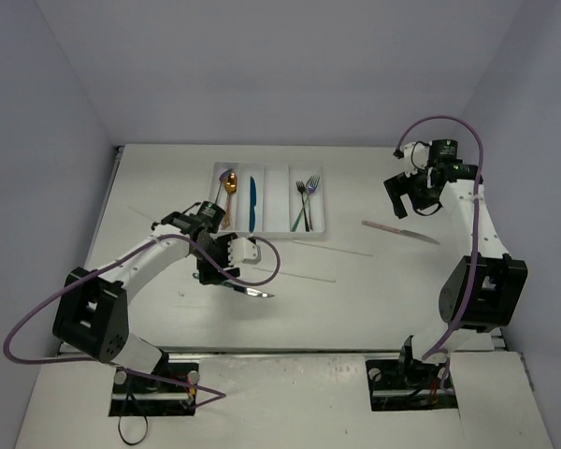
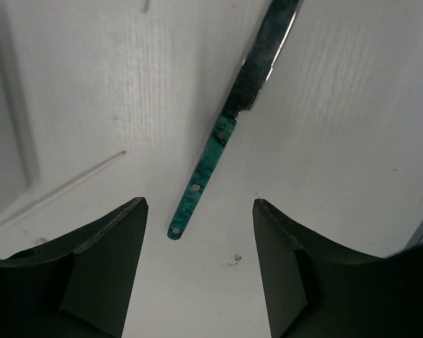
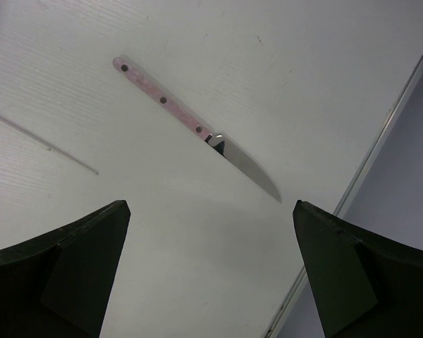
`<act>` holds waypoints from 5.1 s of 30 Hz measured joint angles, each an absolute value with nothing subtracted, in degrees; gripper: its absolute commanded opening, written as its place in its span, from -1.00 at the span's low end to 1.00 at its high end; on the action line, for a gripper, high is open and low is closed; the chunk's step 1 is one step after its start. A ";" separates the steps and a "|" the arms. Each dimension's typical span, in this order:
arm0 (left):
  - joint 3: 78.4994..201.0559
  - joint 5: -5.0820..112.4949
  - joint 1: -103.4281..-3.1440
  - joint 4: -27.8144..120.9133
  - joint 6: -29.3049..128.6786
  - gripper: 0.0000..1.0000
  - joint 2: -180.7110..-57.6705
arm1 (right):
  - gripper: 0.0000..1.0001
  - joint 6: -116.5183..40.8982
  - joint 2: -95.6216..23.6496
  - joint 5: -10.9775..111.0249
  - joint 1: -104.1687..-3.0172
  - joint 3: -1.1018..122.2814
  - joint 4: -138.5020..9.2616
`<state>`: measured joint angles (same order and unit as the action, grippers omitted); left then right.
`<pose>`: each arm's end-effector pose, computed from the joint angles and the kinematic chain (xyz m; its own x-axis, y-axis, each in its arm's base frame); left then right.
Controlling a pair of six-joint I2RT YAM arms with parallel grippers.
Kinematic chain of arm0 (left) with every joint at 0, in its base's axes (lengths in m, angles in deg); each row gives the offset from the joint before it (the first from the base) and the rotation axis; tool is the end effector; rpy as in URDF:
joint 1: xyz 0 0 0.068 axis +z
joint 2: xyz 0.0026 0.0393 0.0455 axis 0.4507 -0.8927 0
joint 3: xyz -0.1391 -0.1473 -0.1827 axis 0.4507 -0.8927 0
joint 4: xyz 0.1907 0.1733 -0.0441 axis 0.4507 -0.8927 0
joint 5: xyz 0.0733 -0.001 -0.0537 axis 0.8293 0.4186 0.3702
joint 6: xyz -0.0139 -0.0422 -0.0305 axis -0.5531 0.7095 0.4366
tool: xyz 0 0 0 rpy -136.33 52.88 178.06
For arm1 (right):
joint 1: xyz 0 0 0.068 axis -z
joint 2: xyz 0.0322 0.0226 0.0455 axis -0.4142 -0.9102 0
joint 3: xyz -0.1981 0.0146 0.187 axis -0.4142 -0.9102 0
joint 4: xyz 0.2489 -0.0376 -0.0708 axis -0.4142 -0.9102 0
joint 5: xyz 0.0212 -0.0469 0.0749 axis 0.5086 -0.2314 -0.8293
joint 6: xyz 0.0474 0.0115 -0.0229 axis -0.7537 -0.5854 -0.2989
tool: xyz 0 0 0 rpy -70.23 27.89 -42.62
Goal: Sort the eating utensils into containers
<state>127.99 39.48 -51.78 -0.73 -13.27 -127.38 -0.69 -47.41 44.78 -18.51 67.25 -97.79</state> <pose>0.2468 -0.1301 0.2351 -0.1211 0.8530 -0.5077 0.9817 0.1785 0.0657 0.3604 -0.0295 0.3174 -0.5668 -0.4354 -0.6995 -0.3989 0.8879 -0.2294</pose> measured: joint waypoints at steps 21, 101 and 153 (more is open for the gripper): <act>127.54 47.98 -56.17 3.33 -23.44 -0.33 -140.12 | 1.00 -0.71 -47.67 44.85 -18.55 66.32 -98.59; 186.13 56.23 -48.09 4.47 61.41 -0.04 -177.23 | 0.52 5.68 -57.65 47.87 -18.55 67.11 -98.85; 161.78 40.10 -48.30 6.16 50.24 0.21 -137.66 | -1.00 30.81 -74.04 45.76 -26.20 71.12 -98.06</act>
